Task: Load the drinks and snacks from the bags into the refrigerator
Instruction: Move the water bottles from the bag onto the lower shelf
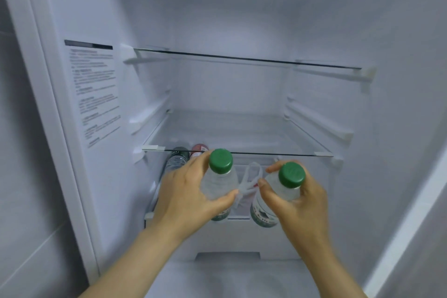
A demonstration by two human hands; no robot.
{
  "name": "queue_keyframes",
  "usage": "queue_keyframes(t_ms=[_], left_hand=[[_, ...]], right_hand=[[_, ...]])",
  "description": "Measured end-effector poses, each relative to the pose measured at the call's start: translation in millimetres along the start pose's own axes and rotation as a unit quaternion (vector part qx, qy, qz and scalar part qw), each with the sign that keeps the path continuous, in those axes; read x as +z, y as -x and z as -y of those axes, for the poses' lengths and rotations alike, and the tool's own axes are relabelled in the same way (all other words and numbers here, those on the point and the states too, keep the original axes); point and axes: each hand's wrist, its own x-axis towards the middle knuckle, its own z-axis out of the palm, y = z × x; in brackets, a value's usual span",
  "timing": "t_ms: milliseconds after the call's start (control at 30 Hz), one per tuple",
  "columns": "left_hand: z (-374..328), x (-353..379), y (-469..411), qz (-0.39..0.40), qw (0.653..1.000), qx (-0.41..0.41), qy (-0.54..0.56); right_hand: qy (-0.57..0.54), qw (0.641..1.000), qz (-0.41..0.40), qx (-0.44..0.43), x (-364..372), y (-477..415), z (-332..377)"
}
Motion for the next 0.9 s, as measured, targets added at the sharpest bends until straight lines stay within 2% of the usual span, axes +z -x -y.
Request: queue_keyframes(t_ms=[200, 533, 733, 900], left_hand=[[10.8, 18.5, 3.4, -0.033, 0.999, 0.0, 0.013], [19.4, 33.9, 0.4, -0.019, 0.999, -0.034, 0.019], [37.3, 46.5, 19.1, 0.004, 0.996, -0.086, 0.034], [36.4, 48.0, 23.3, 0.045, 0.995, -0.078, 0.039]], right_hand=[[-0.03, 0.999, -0.021, 0.009, 12.3, -2.2, -23.3], [-0.034, 0.998, -0.045, 0.0, 23.8, 2.3, -45.3], [-0.024, 0.999, 0.01, 0.031, 26.4, 20.9, -66.1], [-0.003, 0.997, 0.051, 0.053, 26.9, 32.3, -79.0]])
